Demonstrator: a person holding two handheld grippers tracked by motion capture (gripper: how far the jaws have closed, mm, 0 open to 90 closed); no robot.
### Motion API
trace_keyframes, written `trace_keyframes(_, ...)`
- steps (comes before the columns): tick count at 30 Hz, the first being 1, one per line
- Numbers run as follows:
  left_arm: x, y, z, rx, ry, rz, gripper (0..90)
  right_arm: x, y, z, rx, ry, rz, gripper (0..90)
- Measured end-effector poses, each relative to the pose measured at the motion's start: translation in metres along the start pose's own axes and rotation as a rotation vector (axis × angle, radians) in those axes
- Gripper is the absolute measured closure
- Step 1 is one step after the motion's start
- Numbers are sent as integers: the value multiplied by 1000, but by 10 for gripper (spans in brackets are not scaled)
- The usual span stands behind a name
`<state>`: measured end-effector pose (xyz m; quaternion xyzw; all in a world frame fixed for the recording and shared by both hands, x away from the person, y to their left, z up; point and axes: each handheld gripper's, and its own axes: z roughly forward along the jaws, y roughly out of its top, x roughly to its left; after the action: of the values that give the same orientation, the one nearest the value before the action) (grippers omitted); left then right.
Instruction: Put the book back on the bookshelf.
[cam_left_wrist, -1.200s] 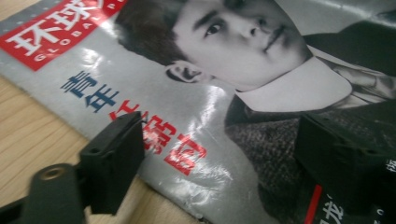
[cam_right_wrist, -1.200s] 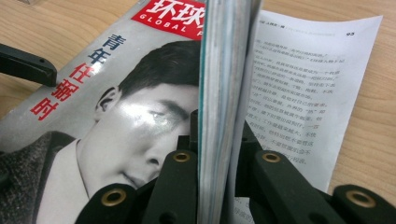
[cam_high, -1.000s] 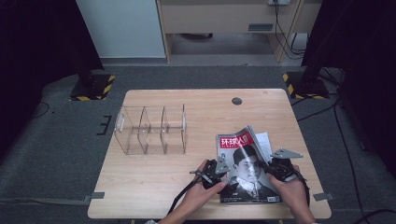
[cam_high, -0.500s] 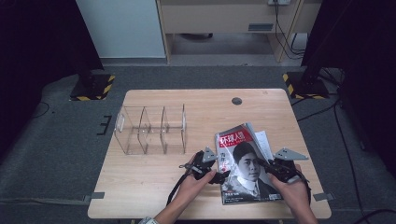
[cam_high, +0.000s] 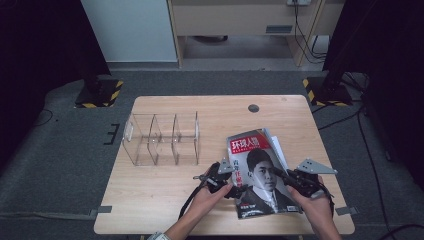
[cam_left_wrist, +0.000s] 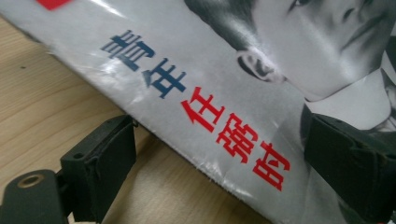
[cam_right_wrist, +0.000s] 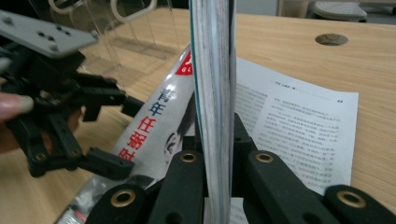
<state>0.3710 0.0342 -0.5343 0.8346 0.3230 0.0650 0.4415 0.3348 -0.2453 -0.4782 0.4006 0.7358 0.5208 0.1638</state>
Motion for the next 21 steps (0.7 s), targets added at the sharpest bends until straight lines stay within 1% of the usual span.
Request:
trace_keyframes(1, 0, 0, 1, 7, -13, 1, 84, 0, 1, -1, -12, 21, 15, 878)
trace_keyframes(3, -1, 1, 2, 16, -27, 3, 86, 0, 1, -1, -15, 31, 25, 878)
trace_keyframes(4, -1, 1, 2, 16, -27, 3, 95, 0, 1, -1, -15, 31, 25, 878)
trace_keyframes(6, -2, 1, 4, 44, -32, -6, 102, -1, -2, 3, 7, 37, 38, 878)
trace_keyframes(7, -2, 1, 4, 47, -31, -13, 100, -2, -3, 5, 16, 35, 37, 878)
trace_keyframes(9, -2, 1, 4, 44, -30, -16, 107, -3, -6, 7, 37, 34, 48, 877)
trace_keyframes(12, -2, 0, 3, 44, -22, -11, 122, -7, -9, 10, 58, 29, 68, 877)
trace_keyframes(13, -2, 0, 3, 44, -22, -11, 128, -7, -9, 10, 58, 29, 68, 877)
trace_keyframes(14, -2, 0, 3, 46, -16, -5, 128, -8, -11, 11, 74, 24, 66, 877)
trace_keyframes(15, -3, 0, 3, 48, -8, 3, 140, -9, -14, 15, 112, 11, 68, 876)
trace_keyframes(17, -3, 0, 3, 50, 5, 15, 163, -9, -18, 19, 150, 15, 77, 873)
trace_keyframes(18, -3, 0, 3, 50, 5, 15, 177, -9, -18, 19, 150, 15, 77, 873)
trace_keyframes(19, -3, 0, 2, 49, 13, 17, 186, -8, -22, 23, 193, 16, 78, 864)
trace_keyframes(21, -4, 0, 2, 50, 20, 23, 207, -9, -25, 25, 207, 10, 91, 847)
